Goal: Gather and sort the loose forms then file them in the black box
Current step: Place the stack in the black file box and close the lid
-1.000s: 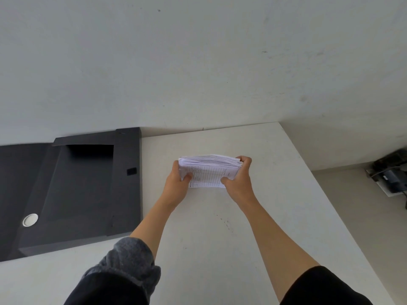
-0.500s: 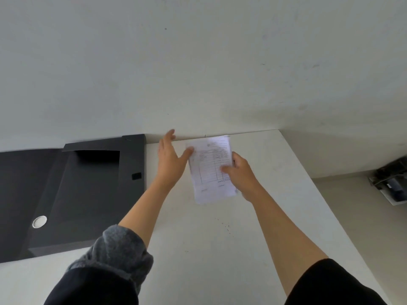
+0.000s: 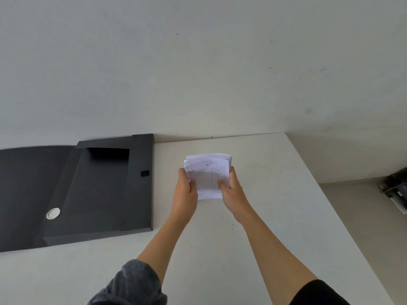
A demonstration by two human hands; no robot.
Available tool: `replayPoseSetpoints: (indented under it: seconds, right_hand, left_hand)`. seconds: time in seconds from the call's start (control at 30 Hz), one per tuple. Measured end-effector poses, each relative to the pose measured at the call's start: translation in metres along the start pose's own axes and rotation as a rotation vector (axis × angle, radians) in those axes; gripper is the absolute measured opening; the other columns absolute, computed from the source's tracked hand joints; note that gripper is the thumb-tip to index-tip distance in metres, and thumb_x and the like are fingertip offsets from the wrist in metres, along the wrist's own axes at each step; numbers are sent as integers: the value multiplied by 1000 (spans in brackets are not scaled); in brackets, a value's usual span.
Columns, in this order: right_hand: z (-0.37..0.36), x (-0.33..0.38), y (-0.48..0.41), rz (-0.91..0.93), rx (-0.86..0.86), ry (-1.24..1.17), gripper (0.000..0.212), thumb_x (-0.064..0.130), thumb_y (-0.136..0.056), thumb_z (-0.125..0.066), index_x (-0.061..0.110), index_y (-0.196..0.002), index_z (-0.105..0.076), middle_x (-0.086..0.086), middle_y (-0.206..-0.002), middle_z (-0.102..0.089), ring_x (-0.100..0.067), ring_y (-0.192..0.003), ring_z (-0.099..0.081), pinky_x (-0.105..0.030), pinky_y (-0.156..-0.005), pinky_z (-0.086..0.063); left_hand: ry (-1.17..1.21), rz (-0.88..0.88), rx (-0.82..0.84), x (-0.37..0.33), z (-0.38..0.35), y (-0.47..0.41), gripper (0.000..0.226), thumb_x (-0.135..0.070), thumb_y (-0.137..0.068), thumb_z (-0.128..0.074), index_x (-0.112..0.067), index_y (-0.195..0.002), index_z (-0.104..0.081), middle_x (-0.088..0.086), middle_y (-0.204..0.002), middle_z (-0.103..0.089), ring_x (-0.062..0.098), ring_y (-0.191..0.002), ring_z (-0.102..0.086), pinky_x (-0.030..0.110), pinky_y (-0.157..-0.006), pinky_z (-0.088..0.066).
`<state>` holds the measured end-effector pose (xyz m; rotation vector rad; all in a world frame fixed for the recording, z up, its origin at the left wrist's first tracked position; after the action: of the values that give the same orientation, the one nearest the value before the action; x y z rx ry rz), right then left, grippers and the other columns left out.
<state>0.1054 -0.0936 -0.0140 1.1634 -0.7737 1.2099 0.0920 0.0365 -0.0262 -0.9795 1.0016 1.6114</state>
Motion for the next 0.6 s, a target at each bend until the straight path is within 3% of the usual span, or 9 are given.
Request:
replayPoseSetpoints:
  seconds: [0.03,0.13,0.27,0.4,0.5,0.6]
  right_hand:
    - [-3,-6,4,-15,8,20,36,2,-97,-34,14,-131,-35,-4,-111,-52,-25,-105,-53,-36,-88,-48]
    - [-9,-20,12,-69,2,67,40,1,-96,-33,14,-134,-29,-3,-110,-49,-24,-99,-50,-45,-97,-43]
    - [-17,-13,8,-65,-7,146,27,3,-94,-34,7,-121,-34,-9,-102,-54,-26,-87,-52,-49,-87,-48]
    - [-48,19,2,-11,52,81,26,6,-93,-37,12,-118,-38,-6,-110,-59,-24,-96,-58,-36,-77,-50]
    - [-82,42,3,13,117,41,26,5,-90,-42,16,-113,-47,-5,-112,-62,-22,-102,-60,-31,-80,-48]
    - [-123,60,5,-9,161,18,27,4,-89,-44,13,-113,-51,-5,-115,-64,-20,-103,-60,-26,-80,-48]
  left_hand:
    - [-9,17,28,5,-3,4,15,-5,-98,-30,-15,-108,-32,8,-106,-55,17,-83,-54,17,-58,-45]
    - [-16,30,98,17,-8,15,28,-6,-98,-30,-13,-125,-30,7,-117,-52,19,-98,-53,24,-76,-45]
    - [-117,32,-17,12,14,11,12,-10,-98,-34,-6,-107,-42,14,-96,-58,24,-76,-52,41,-66,-46]
    - [-83,14,-63,5,72,4,20,-17,-98,-39,-14,-118,-42,4,-101,-61,22,-85,-61,37,-67,-53]
    - [111,94,-47,15,120,0,26,-9,-96,-42,-20,-119,-38,2,-114,-63,20,-100,-61,39,-81,-54]
    - [183,141,-52,29,166,-2,29,-5,-96,-44,-22,-119,-37,2,-114,-64,17,-99,-63,30,-75,-53]
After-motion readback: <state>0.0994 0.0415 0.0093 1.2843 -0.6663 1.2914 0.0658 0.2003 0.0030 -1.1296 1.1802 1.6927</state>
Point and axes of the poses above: each hand's wrist, its own y-axis away from the middle knuckle, its own z-axis out of the back of the hand, x = y × z, the point moved 1 cm from there along -y, towards the middle knuckle
